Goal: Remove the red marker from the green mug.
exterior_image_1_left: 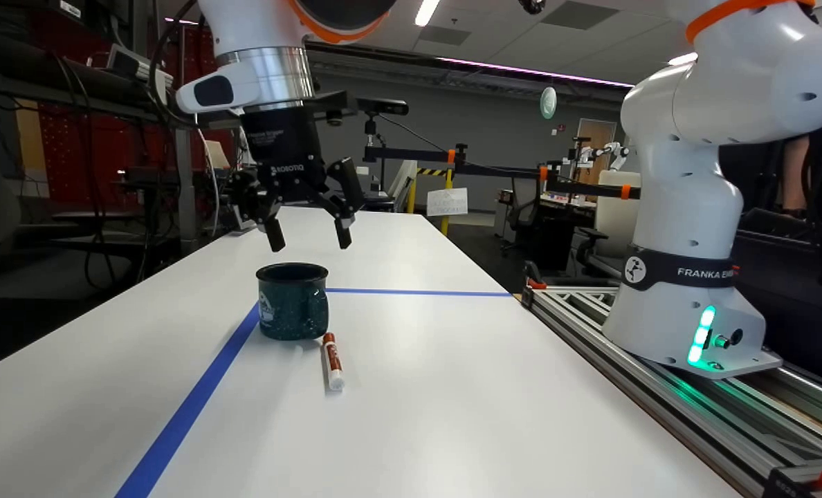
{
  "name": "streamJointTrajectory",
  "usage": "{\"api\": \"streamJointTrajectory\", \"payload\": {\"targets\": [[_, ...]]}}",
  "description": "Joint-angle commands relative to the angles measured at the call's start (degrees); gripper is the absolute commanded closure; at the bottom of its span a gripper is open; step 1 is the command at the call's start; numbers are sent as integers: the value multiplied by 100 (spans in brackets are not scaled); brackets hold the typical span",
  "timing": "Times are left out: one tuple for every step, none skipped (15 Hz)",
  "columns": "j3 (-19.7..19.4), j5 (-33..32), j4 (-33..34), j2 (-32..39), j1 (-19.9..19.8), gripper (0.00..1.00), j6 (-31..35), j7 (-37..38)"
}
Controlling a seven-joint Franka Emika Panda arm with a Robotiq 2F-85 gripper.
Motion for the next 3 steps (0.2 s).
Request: {"api": "streamJointTrajectory", "payload": {"targets": [[19, -2, 8, 1, -17, 0, -15, 16], [19, -2, 6, 1, -17, 0, -15, 24], [19, -2, 6, 1, -17, 0, -15, 26]]}}
